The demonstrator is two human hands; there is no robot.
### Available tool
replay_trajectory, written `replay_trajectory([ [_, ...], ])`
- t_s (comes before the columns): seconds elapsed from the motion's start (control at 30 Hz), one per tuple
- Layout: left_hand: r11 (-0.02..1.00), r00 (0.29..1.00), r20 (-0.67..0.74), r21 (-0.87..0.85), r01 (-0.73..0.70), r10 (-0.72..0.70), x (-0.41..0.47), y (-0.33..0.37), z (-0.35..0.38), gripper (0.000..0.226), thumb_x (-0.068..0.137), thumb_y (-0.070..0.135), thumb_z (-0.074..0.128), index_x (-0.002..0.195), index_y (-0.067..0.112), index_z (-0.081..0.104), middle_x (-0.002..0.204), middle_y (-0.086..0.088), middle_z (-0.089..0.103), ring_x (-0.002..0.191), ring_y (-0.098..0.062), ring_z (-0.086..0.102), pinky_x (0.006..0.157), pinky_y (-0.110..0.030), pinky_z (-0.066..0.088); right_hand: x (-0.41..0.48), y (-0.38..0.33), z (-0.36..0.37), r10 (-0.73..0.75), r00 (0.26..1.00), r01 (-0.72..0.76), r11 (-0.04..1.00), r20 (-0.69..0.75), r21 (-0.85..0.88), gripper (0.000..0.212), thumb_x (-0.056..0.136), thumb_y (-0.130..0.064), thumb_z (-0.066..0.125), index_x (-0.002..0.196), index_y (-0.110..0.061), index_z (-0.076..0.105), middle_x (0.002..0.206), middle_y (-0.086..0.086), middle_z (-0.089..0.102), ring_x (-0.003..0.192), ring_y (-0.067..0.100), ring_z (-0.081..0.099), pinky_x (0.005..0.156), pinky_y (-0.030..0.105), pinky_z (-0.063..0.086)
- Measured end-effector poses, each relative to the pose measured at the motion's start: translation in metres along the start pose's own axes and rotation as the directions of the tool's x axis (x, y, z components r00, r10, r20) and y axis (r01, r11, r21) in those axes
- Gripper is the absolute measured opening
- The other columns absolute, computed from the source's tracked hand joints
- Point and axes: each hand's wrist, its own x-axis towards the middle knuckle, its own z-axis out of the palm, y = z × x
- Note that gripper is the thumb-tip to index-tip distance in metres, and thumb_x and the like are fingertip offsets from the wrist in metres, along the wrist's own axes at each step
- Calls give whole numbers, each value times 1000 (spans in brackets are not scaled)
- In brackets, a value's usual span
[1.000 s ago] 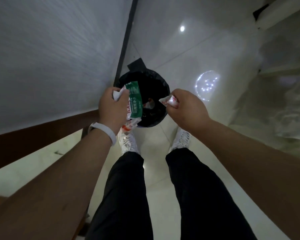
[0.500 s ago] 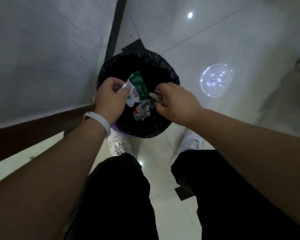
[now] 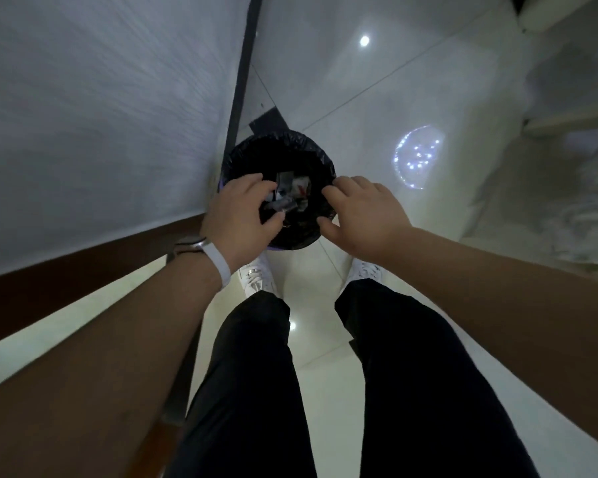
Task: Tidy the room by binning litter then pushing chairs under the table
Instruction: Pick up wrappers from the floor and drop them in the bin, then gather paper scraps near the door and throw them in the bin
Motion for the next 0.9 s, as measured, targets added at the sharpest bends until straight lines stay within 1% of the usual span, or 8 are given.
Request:
replay_trajectory([
  [0.07, 994, 998, -44, 97, -48, 52, -18, 22, -24, 47, 87, 34, 64, 128, 11, 62, 137, -13, 54, 124, -32, 50, 101, -44, 40, -21, -9, -31, 18, 999, -17, 1000, -35, 6, 55, 85, -50, 34, 114, -12, 60, 111, 8, 61, 104, 31, 56, 85, 43, 45],
  [0.17, 979, 987, -95, 175, -109, 127, -44, 54, -58, 46, 85, 35, 58, 123, 11, 64, 131, -15, 58, 117, -34, 55, 95, -46, 45, -53, -25, -77, 32, 995, -31, 999, -96, 12, 55, 85, -50, 34, 109, -10, 62, 108, 10, 62, 101, 32, 57, 83, 43, 46],
  [0.33, 953, 963, -160, 250, -172, 215, -87, 110, -116, 48, 87, 36, 56, 129, 13, 59, 135, -14, 54, 123, -34, 51, 98, -49, 44, -110, -47, -148, 48, 979, -49, 999, -200, -2, 51, 86, -48, 39, 108, -9, 64, 108, 11, 64, 99, 32, 59, 82, 43, 47],
  [0.5, 898, 884, -253, 312, -309, 392, -135, 159, -165, 43, 85, 31, 62, 124, 13, 62, 130, -14, 58, 121, -34, 52, 96, -48, 43, -171, -64, -202, 76, 956, -91, 995, -283, -39, 56, 87, -49, 36, 111, -8, 64, 112, 14, 64, 105, 35, 59, 89, 44, 46],
  [0.57, 873, 857, -254, 334, -356, 448, -151, 174, -180, 42, 86, 32, 60, 123, 13, 62, 130, -14, 58, 121, -34, 51, 97, -49, 43, -196, -70, -220, 107, 938, -131, 990, -329, -51, 57, 87, -50, 36, 113, -8, 64, 115, 15, 64, 107, 36, 59, 91, 45, 45],
  [0.73, 818, 807, -220, 340, -463, 548, -176, 208, -215, 47, 90, 39, 51, 130, 16, 59, 140, -14, 53, 129, -35, 48, 105, -50, 39, -268, -91, -250, 206, 851, -257, 965, -483, -41, 53, 89, -48, 40, 115, -10, 65, 119, 12, 64, 109, 33, 60, 89, 42, 47],
  [0.77, 801, 788, -216, 339, -494, 577, -180, 216, -220, 48, 91, 40, 51, 131, 16, 59, 141, -14, 53, 130, -35, 48, 105, -51, 39, -282, -94, -253, 235, 828, -290, 957, -508, -29, 53, 89, -49, 40, 115, -11, 65, 119, 11, 64, 110, 32, 59, 89, 42, 47],
  [0.9, 690, 676, -194, 377, -618, 711, -194, 248, -235, 47, 91, 40, 52, 131, 15, 60, 140, -14, 54, 129, -34, 49, 104, -51, 40, -333, -104, -263, 345, 730, -404, 914, -591, 34, 51, 89, -49, 41, 117, -12, 64, 121, 10, 64, 112, 32, 59, 89, 42, 47],
])
